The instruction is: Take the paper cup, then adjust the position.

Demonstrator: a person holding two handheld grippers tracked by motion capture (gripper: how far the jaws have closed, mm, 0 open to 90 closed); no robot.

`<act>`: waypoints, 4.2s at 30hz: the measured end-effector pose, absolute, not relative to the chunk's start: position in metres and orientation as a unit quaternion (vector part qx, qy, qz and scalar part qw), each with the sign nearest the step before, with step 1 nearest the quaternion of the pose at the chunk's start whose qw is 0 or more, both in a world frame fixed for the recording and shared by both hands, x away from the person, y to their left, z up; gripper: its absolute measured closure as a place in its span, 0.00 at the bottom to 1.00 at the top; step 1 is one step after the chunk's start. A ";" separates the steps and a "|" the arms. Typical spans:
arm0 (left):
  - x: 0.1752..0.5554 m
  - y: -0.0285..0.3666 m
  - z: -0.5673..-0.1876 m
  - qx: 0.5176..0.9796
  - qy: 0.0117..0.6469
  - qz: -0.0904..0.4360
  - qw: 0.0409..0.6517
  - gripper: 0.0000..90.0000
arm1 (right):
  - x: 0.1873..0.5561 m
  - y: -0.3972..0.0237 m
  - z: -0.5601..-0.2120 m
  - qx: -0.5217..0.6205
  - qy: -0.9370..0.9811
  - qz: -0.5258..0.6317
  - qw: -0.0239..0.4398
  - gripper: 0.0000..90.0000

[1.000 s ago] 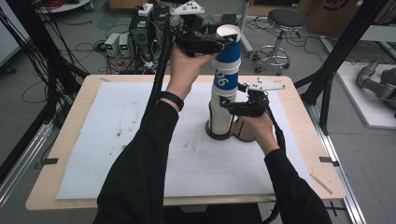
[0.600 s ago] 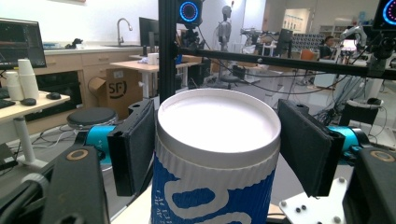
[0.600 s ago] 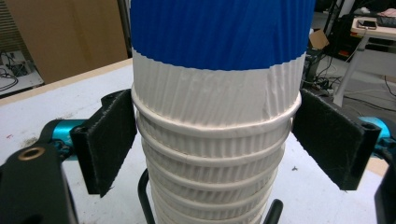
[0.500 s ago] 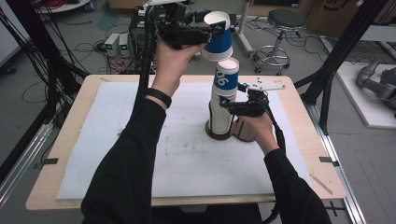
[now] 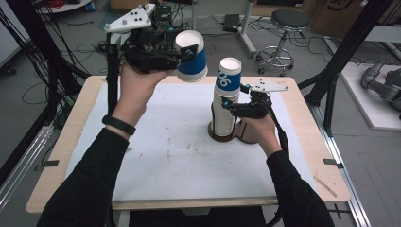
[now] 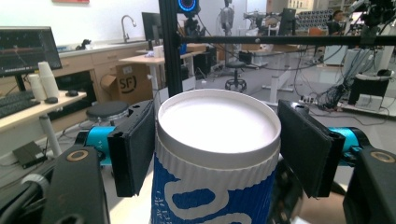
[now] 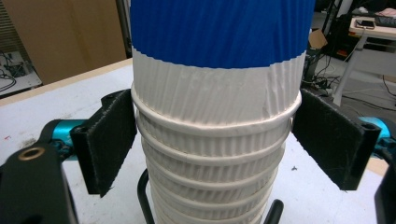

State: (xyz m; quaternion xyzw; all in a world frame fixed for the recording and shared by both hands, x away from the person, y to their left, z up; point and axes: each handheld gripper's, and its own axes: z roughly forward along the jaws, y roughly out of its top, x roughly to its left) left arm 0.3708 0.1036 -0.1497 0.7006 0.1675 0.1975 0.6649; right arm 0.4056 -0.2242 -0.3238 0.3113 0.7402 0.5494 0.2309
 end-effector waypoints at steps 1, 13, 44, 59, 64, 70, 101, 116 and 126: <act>0.368 0.107 -0.153 0.700 0.170 0.196 0.665 0.34 | 0.406 -0.224 -0.324 0.311 0.740 0.549 0.231 0.16; 0.329 0.131 -0.212 0.719 0.176 0.177 0.649 0.34 | 0.405 -0.225 -0.324 0.310 0.742 0.547 0.234 0.16; 0.301 0.148 -0.336 0.728 0.216 0.128 0.638 0.34 | 0.404 -0.224 -0.322 0.306 0.749 0.537 0.238 0.16; 0.302 0.144 -0.346 0.733 0.208 0.108 0.639 0.34 | 0.399 -0.227 -0.318 0.306 0.755 0.527 0.242 0.16; 0.303 0.146 -0.346 0.732 0.211 0.107 0.639 0.34 | 0.393 -0.231 -0.314 0.306 0.755 0.525 0.245 0.16; 0.304 0.148 -0.347 0.732 0.212 0.106 0.638 0.34 | 0.383 -0.243 -0.309 0.315 0.754 0.518 0.254 0.16; 0.309 0.157 -0.354 0.734 0.219 0.122 0.631 0.34 | 0.307 -0.287 -0.368 0.316 0.713 0.580 0.237 0.17; 0.309 0.157 -0.349 0.732 0.214 0.122 0.635 0.34 | 0.298 -0.284 -0.375 0.302 0.727 0.567 0.243 0.17; 0.306 0.153 -0.346 0.728 0.203 0.110 0.645 0.34 | 0.294 -0.285 -0.371 0.275 0.730 0.580 0.235 0.17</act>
